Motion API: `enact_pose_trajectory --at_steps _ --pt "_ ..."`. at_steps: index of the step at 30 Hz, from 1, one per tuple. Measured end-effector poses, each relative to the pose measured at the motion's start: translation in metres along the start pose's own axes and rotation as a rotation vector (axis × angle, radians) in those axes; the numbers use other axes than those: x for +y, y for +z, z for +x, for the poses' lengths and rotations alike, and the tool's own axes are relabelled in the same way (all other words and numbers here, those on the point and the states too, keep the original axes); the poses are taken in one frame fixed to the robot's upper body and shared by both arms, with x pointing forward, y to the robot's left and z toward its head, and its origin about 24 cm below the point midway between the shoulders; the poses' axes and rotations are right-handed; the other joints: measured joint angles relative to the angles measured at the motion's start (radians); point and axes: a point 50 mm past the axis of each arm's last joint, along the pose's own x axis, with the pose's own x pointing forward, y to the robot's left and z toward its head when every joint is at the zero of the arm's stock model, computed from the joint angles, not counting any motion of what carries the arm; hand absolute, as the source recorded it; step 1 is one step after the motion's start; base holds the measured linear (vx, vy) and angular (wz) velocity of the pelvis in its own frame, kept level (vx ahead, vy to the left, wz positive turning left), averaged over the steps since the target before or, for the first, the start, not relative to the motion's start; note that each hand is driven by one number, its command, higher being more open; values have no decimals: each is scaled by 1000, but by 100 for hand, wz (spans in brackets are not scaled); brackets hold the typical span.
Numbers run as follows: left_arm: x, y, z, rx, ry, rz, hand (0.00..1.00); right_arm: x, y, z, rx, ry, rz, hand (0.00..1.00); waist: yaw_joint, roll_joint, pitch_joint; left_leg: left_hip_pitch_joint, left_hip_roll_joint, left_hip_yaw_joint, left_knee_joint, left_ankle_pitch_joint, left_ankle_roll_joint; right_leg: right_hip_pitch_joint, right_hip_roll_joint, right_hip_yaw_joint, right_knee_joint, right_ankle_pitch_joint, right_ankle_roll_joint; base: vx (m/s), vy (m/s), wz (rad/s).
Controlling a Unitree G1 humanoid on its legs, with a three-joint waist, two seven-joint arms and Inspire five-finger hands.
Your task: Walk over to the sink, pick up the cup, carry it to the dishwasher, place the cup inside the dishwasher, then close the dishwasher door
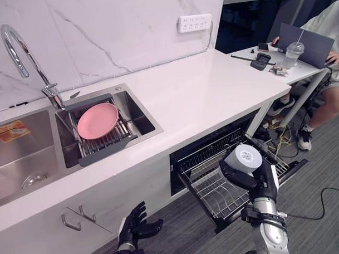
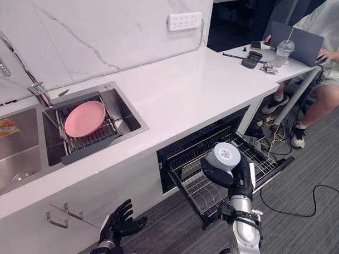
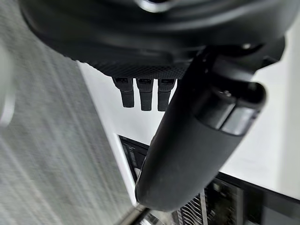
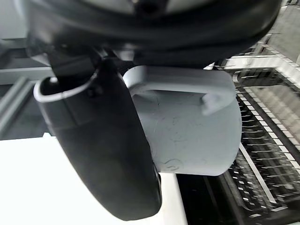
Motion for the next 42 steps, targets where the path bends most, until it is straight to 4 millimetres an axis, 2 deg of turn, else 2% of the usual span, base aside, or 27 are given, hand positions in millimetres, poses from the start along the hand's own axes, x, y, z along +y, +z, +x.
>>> enact_pose_trajectory --at_steps 1,5,8,16,23,33,42 --pt "4 -4 1 23 18 0 90 1 -3 3 12 6 -3 30 0 -1 13 -1 0 -1 -5 4 0 -4 0 -1 4 -1 -1 0 0 0" --pt "12 1 8 17 55 25 90 3 0 13 -2 26 -25 30 0 -2 65 -24 0 -6 -8 14 0 -37 2 -8 32 -9 -3 -39 -23 5" --pt "16 8 15 4 80 38 90 7 11 27 -52 35 -35 30 2 -1 116 -79 2 -9 14 22 2 -97 4 -8 61 -9 -2 -25 -11 1" --pt "9 28 32 -40 70 46 90 23 33 62 -144 53 -69 30 20 4 202 -165 5 -20 59 22 2 -176 6 -16 98 -9 -2 -11 1 2" --pt "0 44 40 -103 58 58 90 35 48 85 -181 40 -68 30 31 16 270 -222 5 -27 69 32 4 -236 8 -20 123 -9 -2 -10 0 1" --pt "-16 62 50 -147 26 74 90 42 39 109 -91 14 -104 30 49 26 327 -250 7 -31 56 44 -2 -270 9 -21 126 -8 -4 0 0 0" --pt "-19 71 53 -182 45 72 90 48 39 122 -66 2 -178 30 58 27 359 -258 10 -32 12 77 -13 -298 11 -20 126 1 -13 0 0 0"
